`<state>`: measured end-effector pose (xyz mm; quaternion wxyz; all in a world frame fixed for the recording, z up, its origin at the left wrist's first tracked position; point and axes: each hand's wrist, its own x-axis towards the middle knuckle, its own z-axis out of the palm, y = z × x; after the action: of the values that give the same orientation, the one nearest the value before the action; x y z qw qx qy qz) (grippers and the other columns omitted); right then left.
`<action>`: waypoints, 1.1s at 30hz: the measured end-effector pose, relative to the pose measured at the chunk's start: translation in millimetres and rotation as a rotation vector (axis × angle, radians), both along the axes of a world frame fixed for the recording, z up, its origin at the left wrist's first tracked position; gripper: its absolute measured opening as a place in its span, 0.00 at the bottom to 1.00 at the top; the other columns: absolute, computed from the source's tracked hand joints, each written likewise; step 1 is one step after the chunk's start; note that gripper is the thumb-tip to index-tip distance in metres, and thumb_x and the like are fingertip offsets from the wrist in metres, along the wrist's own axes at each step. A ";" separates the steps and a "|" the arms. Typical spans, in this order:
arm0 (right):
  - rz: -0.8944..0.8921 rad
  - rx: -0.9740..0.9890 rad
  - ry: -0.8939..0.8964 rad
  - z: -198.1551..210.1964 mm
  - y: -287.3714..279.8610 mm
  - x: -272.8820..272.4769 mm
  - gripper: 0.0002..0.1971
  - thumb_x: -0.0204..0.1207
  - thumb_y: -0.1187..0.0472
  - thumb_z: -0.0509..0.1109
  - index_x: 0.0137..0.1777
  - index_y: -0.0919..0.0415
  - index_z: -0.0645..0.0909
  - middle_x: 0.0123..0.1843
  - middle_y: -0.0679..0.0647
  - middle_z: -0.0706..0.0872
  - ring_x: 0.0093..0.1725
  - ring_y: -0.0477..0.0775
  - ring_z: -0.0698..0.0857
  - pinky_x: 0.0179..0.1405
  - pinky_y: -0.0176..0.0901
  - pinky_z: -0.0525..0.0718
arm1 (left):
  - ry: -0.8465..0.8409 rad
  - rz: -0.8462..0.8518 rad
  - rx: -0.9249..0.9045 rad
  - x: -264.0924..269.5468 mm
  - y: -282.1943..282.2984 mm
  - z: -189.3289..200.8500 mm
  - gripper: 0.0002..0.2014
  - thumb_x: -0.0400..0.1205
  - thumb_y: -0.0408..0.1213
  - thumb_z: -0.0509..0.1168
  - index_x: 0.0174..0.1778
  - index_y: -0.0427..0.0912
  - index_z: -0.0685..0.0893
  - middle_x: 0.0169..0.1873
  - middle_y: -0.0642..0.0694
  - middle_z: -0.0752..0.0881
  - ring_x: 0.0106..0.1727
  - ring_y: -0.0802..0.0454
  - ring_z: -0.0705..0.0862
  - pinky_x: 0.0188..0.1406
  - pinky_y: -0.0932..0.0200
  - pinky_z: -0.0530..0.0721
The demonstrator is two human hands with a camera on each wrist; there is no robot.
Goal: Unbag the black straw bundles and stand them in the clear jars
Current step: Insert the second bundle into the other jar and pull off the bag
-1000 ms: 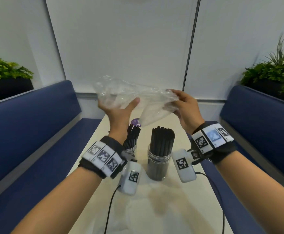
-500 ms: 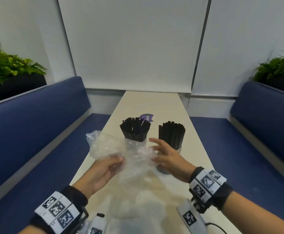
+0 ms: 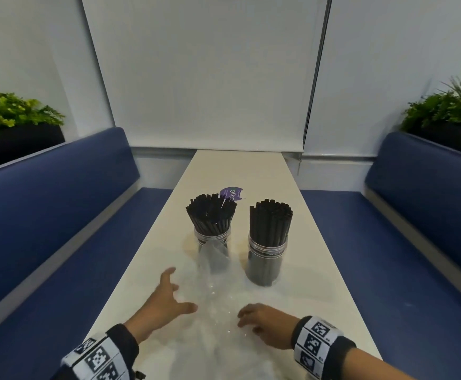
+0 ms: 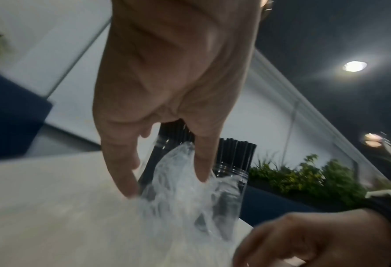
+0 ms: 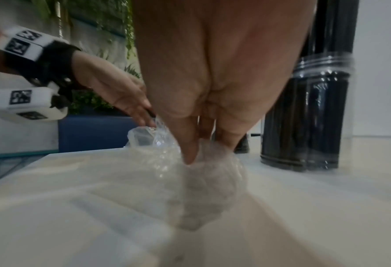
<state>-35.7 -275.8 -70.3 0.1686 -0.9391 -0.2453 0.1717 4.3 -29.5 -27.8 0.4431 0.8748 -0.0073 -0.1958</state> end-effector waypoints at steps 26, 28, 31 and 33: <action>-0.621 1.027 0.021 89.2 -78.5 105.1 0.49 0.54 0.68 0.81 0.73 0.53 0.57 0.61 0.50 0.73 0.62 0.48 0.76 0.61 0.34 0.79 | -0.191 -0.185 -0.341 114.7 -190.2 8.4 0.59 0.45 0.55 0.82 0.66 0.67 0.50 0.66 0.45 0.75 0.69 0.44 0.76 0.71 0.42 0.77; -0.613 1.040 -0.046 92.8 -76.1 103.6 0.32 0.58 0.73 0.80 0.56 0.50 0.70 0.51 0.46 0.79 0.50 0.40 0.81 0.46 0.23 0.82 | -0.225 -0.182 -0.366 111.1 -192.2 14.7 0.57 0.49 0.48 0.83 0.67 0.60 0.52 0.64 0.45 0.75 0.67 0.45 0.77 0.69 0.45 0.78; -0.639 1.111 -0.127 93.7 -72.5 103.5 0.27 0.60 0.74 0.79 0.52 0.50 0.72 0.49 0.45 0.81 0.48 0.39 0.82 0.47 0.30 0.85 | -0.258 -0.179 -0.433 107.9 -194.3 20.1 0.52 0.59 0.35 0.83 0.70 0.50 0.54 0.63 0.47 0.75 0.66 0.48 0.77 0.66 0.52 0.79; -0.656 1.195 -0.161 97.8 -71.9 105.4 0.26 0.61 0.76 0.77 0.51 0.50 0.74 0.49 0.46 0.83 0.48 0.41 0.84 0.42 0.30 0.86 | -0.297 -0.168 -0.477 106.7 -194.4 26.6 0.48 0.61 0.33 0.82 0.69 0.49 0.56 0.61 0.48 0.76 0.64 0.49 0.78 0.61 0.57 0.80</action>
<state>69.7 -347.8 27.5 0.6823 -0.7204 -0.0126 -0.1235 111.0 -223.9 -1.2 0.6125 0.7614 -0.1905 -0.0942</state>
